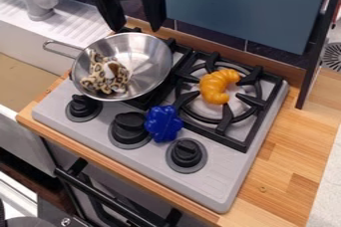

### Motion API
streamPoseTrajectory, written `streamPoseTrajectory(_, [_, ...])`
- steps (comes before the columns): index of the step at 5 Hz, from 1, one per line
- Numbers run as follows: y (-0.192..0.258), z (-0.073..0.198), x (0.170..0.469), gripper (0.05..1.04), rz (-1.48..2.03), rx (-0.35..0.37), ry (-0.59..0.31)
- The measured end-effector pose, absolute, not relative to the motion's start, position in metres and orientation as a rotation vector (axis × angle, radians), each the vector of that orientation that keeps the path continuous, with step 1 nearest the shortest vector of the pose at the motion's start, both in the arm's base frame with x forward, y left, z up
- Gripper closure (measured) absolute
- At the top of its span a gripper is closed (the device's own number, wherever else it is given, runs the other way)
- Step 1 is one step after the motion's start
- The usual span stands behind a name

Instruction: Centered the silver pan on the left burner

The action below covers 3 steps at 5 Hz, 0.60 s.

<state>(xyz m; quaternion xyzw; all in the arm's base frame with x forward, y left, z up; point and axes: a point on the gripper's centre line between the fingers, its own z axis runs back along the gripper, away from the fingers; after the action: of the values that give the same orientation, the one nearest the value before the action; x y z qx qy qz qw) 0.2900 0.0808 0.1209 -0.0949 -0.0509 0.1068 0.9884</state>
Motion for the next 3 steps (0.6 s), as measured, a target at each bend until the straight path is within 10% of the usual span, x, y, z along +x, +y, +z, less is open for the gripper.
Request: streamPoseTrajectory(3, [0.11, 0.1, 0.281, 0.087, -0.013, -0.238, -0.089])
